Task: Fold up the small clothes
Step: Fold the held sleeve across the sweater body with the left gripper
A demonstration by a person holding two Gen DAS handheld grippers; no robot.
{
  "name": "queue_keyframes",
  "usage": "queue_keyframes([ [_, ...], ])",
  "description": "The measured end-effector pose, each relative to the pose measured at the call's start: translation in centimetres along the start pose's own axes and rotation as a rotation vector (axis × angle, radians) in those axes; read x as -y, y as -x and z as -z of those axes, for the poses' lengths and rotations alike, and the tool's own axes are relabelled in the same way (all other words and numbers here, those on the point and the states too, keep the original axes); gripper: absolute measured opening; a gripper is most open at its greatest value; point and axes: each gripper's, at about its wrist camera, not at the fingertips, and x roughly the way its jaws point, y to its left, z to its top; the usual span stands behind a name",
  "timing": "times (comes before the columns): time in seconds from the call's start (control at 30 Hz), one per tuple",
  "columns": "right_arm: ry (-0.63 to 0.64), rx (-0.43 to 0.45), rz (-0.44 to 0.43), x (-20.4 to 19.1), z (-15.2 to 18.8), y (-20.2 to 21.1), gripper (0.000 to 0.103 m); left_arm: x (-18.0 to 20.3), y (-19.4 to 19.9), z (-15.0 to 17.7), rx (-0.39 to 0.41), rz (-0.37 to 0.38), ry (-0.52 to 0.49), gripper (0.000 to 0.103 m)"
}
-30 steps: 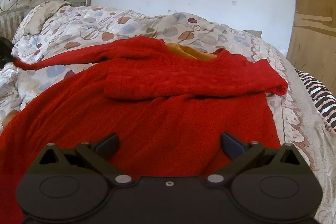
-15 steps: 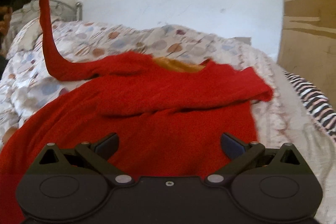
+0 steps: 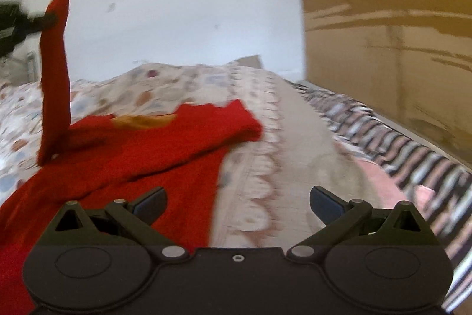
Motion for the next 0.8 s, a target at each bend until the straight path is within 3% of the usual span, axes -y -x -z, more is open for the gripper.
queue_keyframes([
  [0.2, -0.023, -0.019, 0.064, 2.7, 0.3, 0.5, 0.103, 1.1, -2.1, 5.3, -0.185, 0.051, 0.020, 0.008],
  [0.37, -0.030, -0.017, 0.077, 3.1, 0.4, 0.4, 0.103, 1.1, -1.2, 7.6, -0.277, 0.061, 0.058, 0.010],
  [0.47, -0.032, -0.022, 0.066, 2.6, 0.4, 0.2, 0.103, 1.2, -0.8, 7.0, -0.306, 0.063, 0.047, 0.040],
  [0.53, -0.029, -0.026, 0.049, 2.0, 0.4, -0.1, 0.103, 1.5, -0.1, 6.6, -0.301, 0.046, 0.031, 0.071],
  [0.67, -0.021, -0.018, 0.003, 0.7, 0.3, -0.2, 0.103, 1.4, 1.7, 5.0, -0.315, -0.004, 0.012, 0.090],
  [0.8, -0.015, -0.016, -0.047, -0.4, 0.1, -0.3, 0.103, -0.2, 3.9, 3.0, -0.358, -0.197, -0.035, 0.102],
])
